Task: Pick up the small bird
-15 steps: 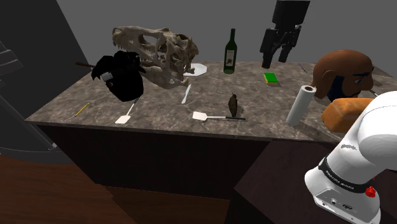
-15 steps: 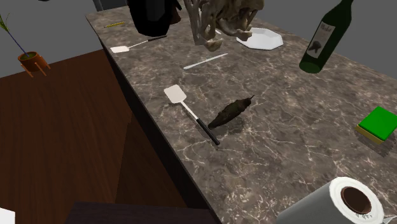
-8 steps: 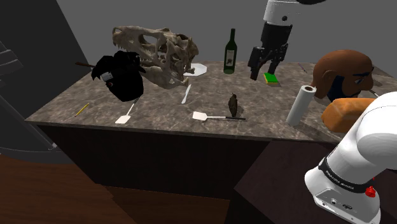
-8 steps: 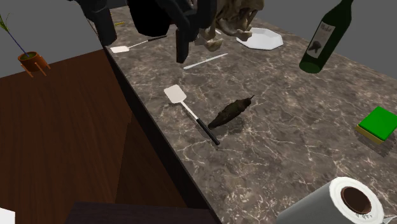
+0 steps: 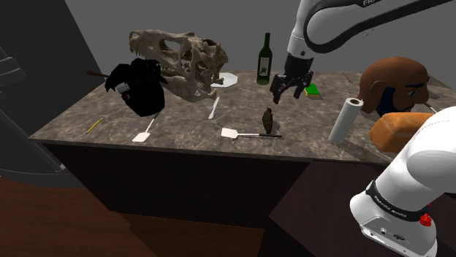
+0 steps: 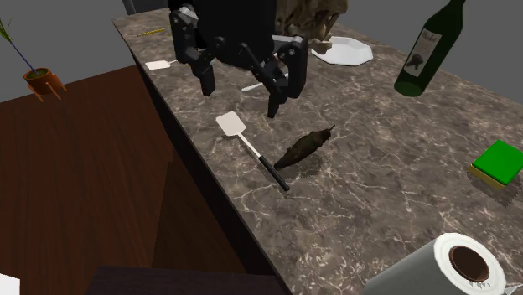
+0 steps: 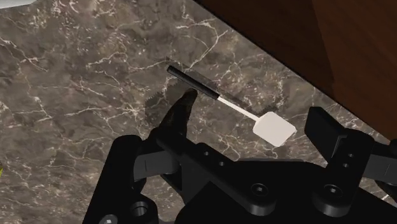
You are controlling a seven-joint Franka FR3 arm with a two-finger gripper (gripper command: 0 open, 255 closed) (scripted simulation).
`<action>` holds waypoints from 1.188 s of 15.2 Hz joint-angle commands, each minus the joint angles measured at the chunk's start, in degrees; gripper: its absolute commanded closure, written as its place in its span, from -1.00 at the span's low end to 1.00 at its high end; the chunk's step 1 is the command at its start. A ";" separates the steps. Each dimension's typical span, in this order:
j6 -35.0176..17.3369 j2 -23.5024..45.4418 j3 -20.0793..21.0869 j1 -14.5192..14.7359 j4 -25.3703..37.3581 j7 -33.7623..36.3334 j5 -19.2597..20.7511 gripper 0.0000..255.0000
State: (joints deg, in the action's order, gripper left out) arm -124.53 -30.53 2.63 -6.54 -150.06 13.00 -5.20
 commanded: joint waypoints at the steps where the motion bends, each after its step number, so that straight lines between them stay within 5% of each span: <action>1: -5.53 3.48 0.03 -1.00 -0.77 0.99 0.38 -1.00; 18: -43.16 40.83 -2.94 -7.78 7.79 15.12 9.41 -1.00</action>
State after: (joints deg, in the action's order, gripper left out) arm -165.40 7.13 0.36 -14.06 -143.76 27.23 3.47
